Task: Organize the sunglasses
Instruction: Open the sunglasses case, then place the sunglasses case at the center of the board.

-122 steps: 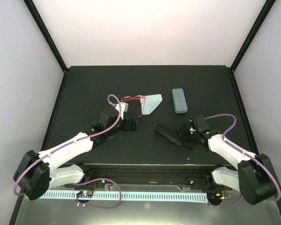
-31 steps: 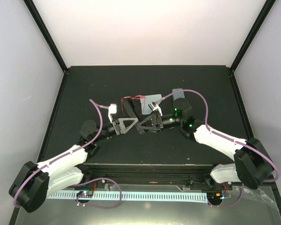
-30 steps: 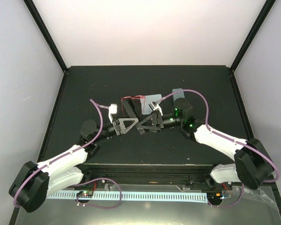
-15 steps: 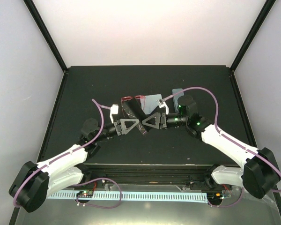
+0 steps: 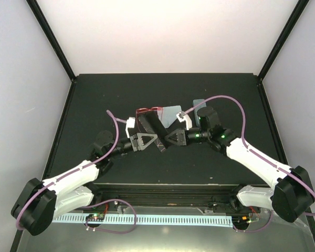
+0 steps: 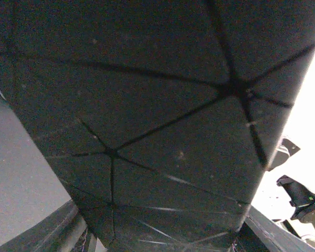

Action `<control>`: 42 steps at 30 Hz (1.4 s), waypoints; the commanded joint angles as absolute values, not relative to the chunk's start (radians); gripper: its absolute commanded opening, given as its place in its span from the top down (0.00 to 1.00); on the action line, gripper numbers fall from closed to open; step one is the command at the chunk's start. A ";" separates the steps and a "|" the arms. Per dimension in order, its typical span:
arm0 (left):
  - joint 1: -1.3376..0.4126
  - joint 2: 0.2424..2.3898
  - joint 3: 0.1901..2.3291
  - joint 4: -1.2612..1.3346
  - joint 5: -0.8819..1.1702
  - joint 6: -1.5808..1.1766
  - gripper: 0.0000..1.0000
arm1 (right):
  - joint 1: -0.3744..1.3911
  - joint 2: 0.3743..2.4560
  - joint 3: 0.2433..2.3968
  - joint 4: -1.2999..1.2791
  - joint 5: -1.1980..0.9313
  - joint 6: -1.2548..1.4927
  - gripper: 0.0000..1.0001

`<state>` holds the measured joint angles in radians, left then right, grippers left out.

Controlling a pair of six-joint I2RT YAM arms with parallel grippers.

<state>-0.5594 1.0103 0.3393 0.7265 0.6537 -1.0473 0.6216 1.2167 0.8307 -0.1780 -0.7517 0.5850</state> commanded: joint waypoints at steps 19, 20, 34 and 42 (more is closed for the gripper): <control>-0.553 1.006 0.381 0.414 0.457 -0.837 0.17 | 0.619 1.237 0.998 -0.689 0.052 0.342 0.99; -0.554 1.009 0.390 0.402 0.453 -0.827 0.17 | 0.619 1.260 1.006 -0.719 0.101 0.346 0.99; -0.553 1.051 0.416 0.374 0.470 -0.779 0.17 | 0.615 1.615 0.986 -0.630 0.286 0.371 0.96; -0.552 1.055 0.418 0.364 0.465 -0.759 0.17 | 0.615 1.617 0.982 -0.613 0.339 0.387 0.58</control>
<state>-0.5575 1.0481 0.3756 0.3798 0.4675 -0.7887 0.6201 1.6390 0.9829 -0.6399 0.2810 0.3695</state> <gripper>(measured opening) 0.834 0.362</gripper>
